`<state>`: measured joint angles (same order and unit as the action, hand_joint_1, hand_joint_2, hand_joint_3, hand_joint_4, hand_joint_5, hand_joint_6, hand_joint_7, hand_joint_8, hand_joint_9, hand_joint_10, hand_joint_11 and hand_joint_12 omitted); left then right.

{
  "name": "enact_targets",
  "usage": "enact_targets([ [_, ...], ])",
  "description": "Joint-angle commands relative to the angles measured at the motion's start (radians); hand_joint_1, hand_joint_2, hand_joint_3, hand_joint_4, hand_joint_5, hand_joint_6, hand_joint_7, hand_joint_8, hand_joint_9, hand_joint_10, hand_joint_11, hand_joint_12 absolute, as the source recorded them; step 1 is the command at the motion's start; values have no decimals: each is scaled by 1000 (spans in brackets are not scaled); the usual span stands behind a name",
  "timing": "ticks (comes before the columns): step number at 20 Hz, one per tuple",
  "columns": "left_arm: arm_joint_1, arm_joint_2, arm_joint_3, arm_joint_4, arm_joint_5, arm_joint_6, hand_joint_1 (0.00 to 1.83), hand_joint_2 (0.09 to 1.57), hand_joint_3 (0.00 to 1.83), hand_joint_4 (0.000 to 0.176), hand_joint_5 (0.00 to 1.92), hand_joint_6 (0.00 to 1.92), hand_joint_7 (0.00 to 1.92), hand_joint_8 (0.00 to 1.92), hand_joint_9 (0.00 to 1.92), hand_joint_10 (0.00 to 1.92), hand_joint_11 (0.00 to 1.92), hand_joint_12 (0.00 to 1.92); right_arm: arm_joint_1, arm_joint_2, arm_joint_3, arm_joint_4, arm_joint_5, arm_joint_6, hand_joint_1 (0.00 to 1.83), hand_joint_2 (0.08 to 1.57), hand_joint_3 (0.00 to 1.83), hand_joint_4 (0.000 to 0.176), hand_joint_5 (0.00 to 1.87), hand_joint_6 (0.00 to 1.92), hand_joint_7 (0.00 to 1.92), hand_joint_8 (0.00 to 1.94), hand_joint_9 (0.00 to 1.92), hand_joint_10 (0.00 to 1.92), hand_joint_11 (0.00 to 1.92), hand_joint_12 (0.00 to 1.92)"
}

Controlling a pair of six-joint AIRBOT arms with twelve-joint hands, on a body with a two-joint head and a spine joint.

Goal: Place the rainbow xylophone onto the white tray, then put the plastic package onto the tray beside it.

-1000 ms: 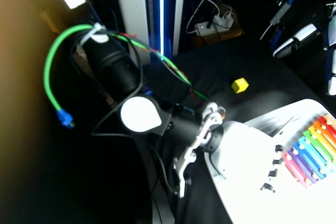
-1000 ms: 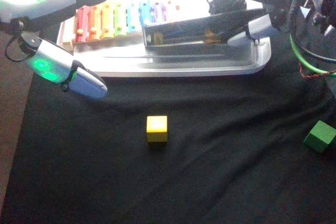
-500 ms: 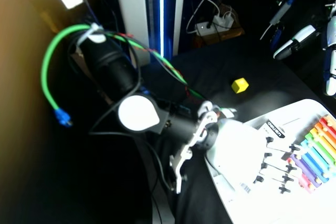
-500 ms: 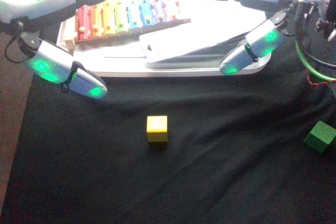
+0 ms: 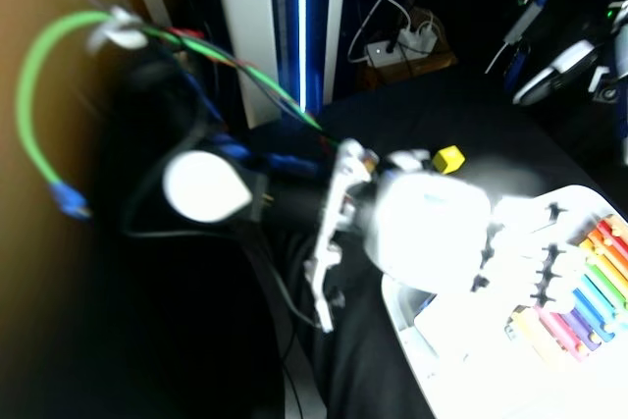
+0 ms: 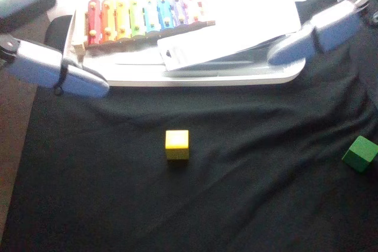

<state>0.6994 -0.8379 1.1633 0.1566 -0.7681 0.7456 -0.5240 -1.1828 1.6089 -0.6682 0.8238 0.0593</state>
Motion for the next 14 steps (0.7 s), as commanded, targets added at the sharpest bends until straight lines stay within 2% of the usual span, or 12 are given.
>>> enact_targets([
  [1,1,7,-13,-36,-181,14,777,720,13,0,0,0,0,0,0,0,0,0,9,9,-19,96,138,-19,350,757,16,176,0,0,0,0,10,3,75,40],
  [4,29,17,-34,-70,-289,20,772,722,10,0,0,0,0,0,0,0,0,0,-21,52,-70,183,242,-35,388,736,0,176,0,0,0,0,0,0,0,0],
  [5,42,18,-44,-86,-329,25,749,693,0,0,0,0,0,0,0,0,0,0,-45,59,-80,224,288,-42,267,864,10,0,0,0,0,0,0,0,0,0],
  [6,55,20,-53,-101,-364,32,749,693,0,0,0,0,0,0,0,0,0,0,-62,63,-88,252,321,-48,267,864,10,0,0,0,0,0,0,0,0,0],
  [7,75,23,-65,-120,-413,43,755,748,21,0,0,0,0,0,0,0,0,0,-77,77,-109,283,357,-65,414,1099,0,158,422,39,98,48,37,11,0,417],
  [8,90,27,-74,-135,-457,48,718,780,33,0,0,0,0,0,0,0,0,0,-80,96,-136,302,376,-88,469,1044,0,172,84,7,19,9,7,1,0,83],
  [9,109,34,-85,-152,-511,54,718,780,33,0,0,0,0,0,0,0,0,0,-82,118,-168,318,393,-117,469,1044,0,172,84,7,19,9,7,1,0,83],
  [10,133,50,-97,-166,-560,65,725,782,32,0,0,0,0,0,0,0,0,0,-85,140,-205,336,416,-153,529,956,0,175,16,1,3,1,1,0,0,16],
  [11,147,65,-107,-176,-587,75,645,814,43,0,0,0,0,0,0,0,0,0,-87,152,-223,347,431,-170,565,835,0,176,2,0,0,0,0,0,0,2],
  [12,163,80,-120,-187,-617,88,663,785,26,0,0,0,0,0,0,0,0,0,-90,164,-242,358,450,-187,597,808,0,176,0,0,0,0,0,0,0,0],
  [13,179,92,-129,-195,-653,100,728,788,24,0,0,0,0,0,0,0,0,0,-93,171,-254,365,464,-196,509,888,3,144,0,0,0,0,0,0,0,0],
  [14,193,102,-137,-203,-693,107,764,777,16,0,0,0,0,0,0,0,0,0,-93,178,-266,371,478,-200,476,906,6,170,0,0,0,0,0,0,0,0],
])
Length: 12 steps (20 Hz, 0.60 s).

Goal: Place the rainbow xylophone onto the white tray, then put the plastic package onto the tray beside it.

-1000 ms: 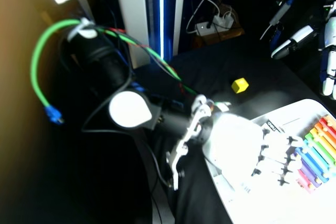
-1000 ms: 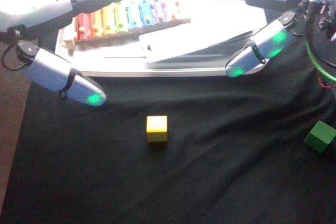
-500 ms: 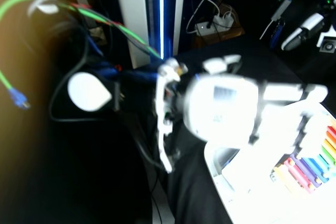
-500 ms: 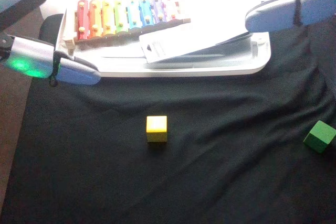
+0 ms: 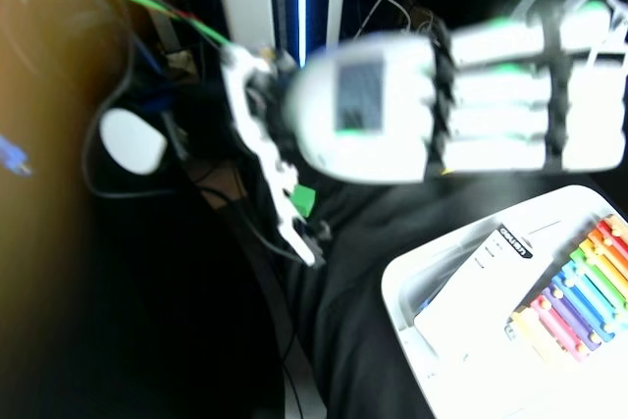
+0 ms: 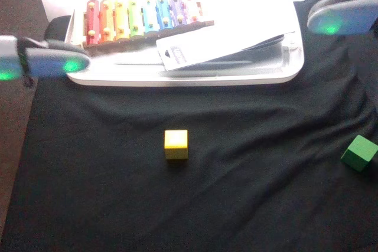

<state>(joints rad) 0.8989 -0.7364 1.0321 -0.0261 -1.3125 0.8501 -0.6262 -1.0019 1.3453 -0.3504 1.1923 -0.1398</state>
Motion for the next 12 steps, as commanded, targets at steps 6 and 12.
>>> enact_targets([
  [6,11,31,-7,-48,-253,6,530,875,17,0,0,0,0,0,0,0,0,0,-23,22,-37,129,225,-6,498,824,10,176,0,0,0,0,0,0,14,6],
  [12,10,48,5,-85,-304,26,543,833,0,13,0,0,0,0,0,0,0,0,-29,57,-73,187,299,-76,410,788,10,79,0,0,0,0,0,0,2,7],
])
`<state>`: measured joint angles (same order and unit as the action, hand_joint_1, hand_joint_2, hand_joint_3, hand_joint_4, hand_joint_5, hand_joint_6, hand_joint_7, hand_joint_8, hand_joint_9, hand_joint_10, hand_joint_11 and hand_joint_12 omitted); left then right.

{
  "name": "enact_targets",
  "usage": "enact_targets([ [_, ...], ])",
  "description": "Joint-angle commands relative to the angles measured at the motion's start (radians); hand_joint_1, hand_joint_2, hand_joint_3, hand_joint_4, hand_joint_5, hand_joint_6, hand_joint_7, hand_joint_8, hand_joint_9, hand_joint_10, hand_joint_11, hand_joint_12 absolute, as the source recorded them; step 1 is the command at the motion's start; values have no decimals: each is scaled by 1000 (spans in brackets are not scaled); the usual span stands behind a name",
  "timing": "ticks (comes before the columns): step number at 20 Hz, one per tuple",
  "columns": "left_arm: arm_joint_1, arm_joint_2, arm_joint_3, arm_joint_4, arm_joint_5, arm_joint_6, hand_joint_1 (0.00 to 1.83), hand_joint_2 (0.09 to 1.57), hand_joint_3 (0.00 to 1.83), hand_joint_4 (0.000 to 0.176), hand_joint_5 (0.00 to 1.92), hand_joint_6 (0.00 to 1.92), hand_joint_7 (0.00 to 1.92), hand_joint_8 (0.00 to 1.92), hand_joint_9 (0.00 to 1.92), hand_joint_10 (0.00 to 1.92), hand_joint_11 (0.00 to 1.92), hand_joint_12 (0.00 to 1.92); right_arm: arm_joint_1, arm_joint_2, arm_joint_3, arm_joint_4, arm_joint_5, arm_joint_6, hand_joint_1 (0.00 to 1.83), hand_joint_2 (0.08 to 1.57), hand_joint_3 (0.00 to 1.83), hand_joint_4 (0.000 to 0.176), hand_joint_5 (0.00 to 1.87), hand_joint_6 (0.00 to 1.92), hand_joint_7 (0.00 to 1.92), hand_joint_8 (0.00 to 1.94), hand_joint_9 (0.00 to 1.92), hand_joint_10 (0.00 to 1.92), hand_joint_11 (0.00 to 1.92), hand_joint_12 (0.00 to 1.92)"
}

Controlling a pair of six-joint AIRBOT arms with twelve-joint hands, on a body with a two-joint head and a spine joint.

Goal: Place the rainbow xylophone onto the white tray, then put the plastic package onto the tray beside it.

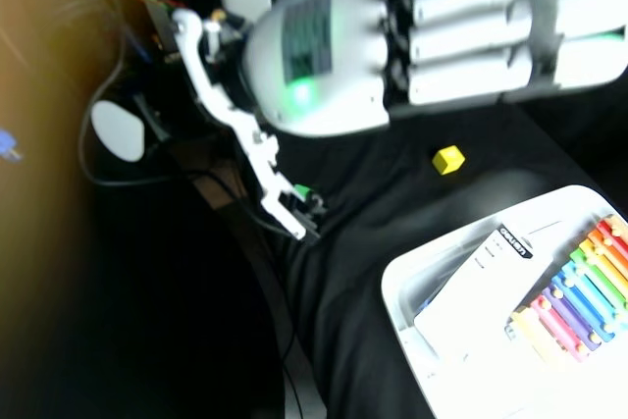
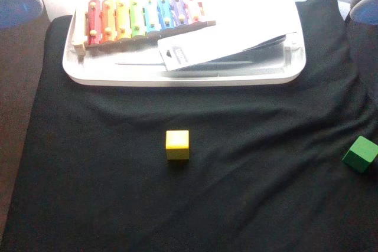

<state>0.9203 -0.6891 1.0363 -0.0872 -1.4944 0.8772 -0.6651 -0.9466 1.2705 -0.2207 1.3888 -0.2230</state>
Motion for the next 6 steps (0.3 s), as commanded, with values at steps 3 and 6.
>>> enact_targets([
  [3,-10,2,-6,-29,-162,16,264,970,11,19,148,32,116,34,3,136,0,0,10,10,-5,59,113,-2,550,826,16,138,0,0,0,0,0,0,0,0],
  [6,-10,3,-9,-29,-180,21,12,1108,36,0,32,8,35,14,0,58,0,0,10,12,-6,60,121,-2,459,912,11,95,0,0,0,0,0,0,0,0],
])
